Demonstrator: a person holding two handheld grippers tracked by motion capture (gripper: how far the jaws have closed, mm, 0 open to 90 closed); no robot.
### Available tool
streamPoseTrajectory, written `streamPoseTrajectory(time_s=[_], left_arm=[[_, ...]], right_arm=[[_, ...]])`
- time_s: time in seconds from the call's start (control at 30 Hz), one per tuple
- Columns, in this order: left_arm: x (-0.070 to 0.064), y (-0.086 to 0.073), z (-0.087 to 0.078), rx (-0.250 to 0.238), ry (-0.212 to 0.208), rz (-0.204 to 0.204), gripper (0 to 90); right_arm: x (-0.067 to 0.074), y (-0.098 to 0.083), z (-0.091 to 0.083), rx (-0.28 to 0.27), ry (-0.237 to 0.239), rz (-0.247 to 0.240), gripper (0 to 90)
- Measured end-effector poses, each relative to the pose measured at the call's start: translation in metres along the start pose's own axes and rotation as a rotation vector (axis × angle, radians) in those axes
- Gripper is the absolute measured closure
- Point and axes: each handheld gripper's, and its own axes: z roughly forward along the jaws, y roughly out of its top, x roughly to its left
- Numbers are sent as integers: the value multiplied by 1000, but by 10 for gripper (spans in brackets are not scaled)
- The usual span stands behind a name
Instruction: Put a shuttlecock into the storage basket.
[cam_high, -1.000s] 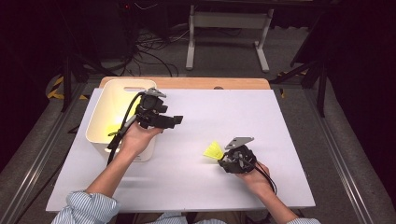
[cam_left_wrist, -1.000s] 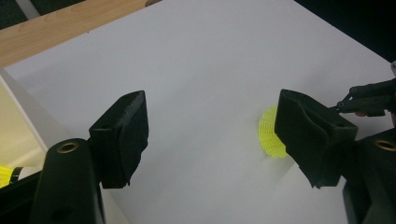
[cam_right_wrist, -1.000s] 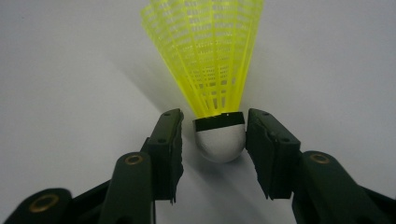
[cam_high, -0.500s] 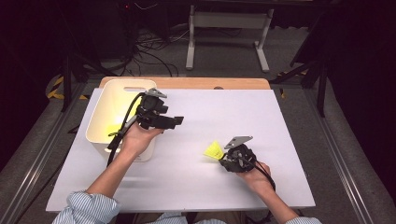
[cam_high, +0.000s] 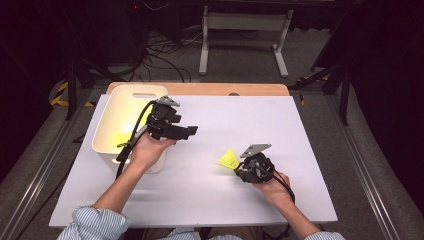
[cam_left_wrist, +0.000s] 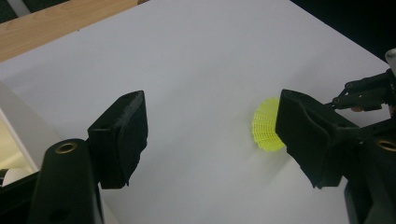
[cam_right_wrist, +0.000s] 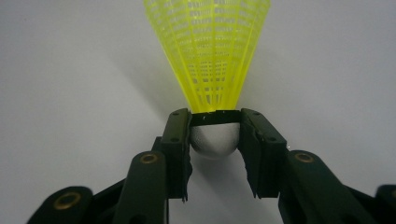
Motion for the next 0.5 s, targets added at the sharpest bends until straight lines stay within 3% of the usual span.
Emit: streamPoseTrajectory(time_s=[0.5], left_arm=[[-5,-2,3,3,-23,10,265]], right_arm=[[-2,20,-17,-51,3,-9,650]])
